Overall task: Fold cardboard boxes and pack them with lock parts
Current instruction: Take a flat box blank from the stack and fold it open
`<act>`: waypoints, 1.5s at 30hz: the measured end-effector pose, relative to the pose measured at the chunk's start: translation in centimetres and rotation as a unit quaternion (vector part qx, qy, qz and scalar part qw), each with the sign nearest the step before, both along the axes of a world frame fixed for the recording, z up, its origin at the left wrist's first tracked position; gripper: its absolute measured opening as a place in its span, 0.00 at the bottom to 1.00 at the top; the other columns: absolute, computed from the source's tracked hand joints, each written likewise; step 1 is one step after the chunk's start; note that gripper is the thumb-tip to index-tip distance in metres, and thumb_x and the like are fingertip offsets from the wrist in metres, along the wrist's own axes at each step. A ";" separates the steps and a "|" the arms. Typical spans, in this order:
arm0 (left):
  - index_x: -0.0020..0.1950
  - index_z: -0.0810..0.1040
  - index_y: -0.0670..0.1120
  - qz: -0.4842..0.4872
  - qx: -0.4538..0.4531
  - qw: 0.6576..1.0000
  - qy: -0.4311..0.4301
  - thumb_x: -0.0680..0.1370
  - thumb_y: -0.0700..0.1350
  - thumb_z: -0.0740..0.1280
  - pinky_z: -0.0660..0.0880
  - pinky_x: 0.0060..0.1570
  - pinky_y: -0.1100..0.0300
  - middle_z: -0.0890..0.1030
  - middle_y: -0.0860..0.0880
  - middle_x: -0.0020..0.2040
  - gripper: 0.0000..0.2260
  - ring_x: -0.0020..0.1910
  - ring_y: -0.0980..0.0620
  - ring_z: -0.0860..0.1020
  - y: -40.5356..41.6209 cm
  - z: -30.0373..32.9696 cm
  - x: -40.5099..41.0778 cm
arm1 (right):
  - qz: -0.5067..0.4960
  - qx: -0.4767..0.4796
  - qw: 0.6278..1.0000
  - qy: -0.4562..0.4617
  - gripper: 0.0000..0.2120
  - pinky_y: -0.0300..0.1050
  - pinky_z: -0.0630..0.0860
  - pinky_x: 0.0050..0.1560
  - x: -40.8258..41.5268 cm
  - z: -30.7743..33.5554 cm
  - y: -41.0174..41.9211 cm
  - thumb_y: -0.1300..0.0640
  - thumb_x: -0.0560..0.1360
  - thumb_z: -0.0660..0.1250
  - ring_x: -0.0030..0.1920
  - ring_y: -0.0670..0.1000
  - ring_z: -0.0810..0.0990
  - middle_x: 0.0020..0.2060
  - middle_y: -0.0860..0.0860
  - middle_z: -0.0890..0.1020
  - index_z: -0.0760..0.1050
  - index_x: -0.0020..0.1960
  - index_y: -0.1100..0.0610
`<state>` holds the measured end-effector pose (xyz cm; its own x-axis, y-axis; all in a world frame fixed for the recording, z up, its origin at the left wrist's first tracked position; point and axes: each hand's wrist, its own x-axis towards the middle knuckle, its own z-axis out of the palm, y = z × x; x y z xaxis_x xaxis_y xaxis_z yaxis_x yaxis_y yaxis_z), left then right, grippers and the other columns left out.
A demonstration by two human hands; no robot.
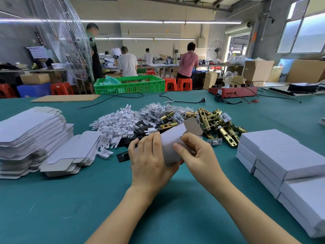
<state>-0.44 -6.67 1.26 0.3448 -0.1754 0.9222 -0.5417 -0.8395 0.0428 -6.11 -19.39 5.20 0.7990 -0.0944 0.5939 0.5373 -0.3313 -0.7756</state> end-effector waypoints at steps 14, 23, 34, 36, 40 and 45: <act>0.55 0.77 0.32 -0.212 -0.053 0.965 0.147 0.76 0.49 0.67 0.68 0.39 0.60 0.80 0.39 0.44 0.20 0.41 0.47 0.76 0.0 1.6 -1.1 | -0.096 -0.132 0.978 -0.127 0.02 0.38 0.72 0.40 0.1 -0.1 -0.2 0.62 0.75 0.65 0.39 0.50 0.76 0.38 0.48 0.78 0.74 0.46 0.56; 0.46 0.73 0.60 -0.319 -0.319 0.836 0.312 0.72 0.51 0.72 0.72 0.38 0.67 0.80 0.57 0.42 0.09 0.40 0.59 0.77 -0.1 2.3 -1.0 | -0.238 -0.026 0.959 -0.150 0.20 0.45 0.73 0.57 0.3 0.4 -1.1 0.49 0.76 0.65 0.61 0.48 0.73 0.59 0.48 0.73 0.68 0.64 0.58; 0.53 0.76 0.49 -0.421 -0.368 0.723 0.406 0.74 0.56 0.68 0.78 0.45 0.62 0.83 0.54 0.44 0.14 0.43 0.57 0.79 -2.3 1.0 -2.3 | -0.127 0.082 0.988 0.014 0.15 0.32 0.70 0.32 1.2 -2.2 -0.6 0.37 0.76 0.53 0.34 0.40 0.76 0.35 0.41 0.79 0.66 0.45 0.49; 0.54 0.77 0.48 -0.432 -0.359 0.720 0.408 0.74 0.57 0.67 0.78 0.45 0.63 0.83 0.53 0.44 0.16 0.44 0.56 0.79 -2.2 1.2 -2.1 | -0.115 0.086 0.990 0.015 0.13 0.32 0.71 0.31 1.4 -2.2 -1.0 0.39 0.75 0.54 0.34 0.39 0.77 0.37 0.38 0.79 0.66 0.46 0.49; 0.55 0.78 0.47 -0.445 -0.346 0.714 0.415 0.75 0.52 0.66 0.78 0.45 0.64 0.84 0.54 0.45 0.13 0.45 0.57 0.81 -1.7 1.3 -1.6 | -0.091 0.083 0.992 0.024 0.14 0.34 0.74 0.32 1.7 -2.2 -1.0 0.39 0.74 0.55 0.36 0.39 0.78 0.39 0.36 0.80 0.66 0.47 0.49; 0.56 0.76 0.50 -0.449 -0.350 0.709 0.417 0.73 0.50 0.69 0.78 0.44 0.64 0.85 0.53 0.48 0.13 0.46 0.57 0.82 -1.5 1.5 -1.5 | -0.086 0.083 0.992 0.036 0.17 0.45 0.77 0.35 1.9 -2.5 -1.4 0.35 0.74 0.54 0.36 0.41 0.78 0.38 0.38 0.79 0.67 0.48 0.49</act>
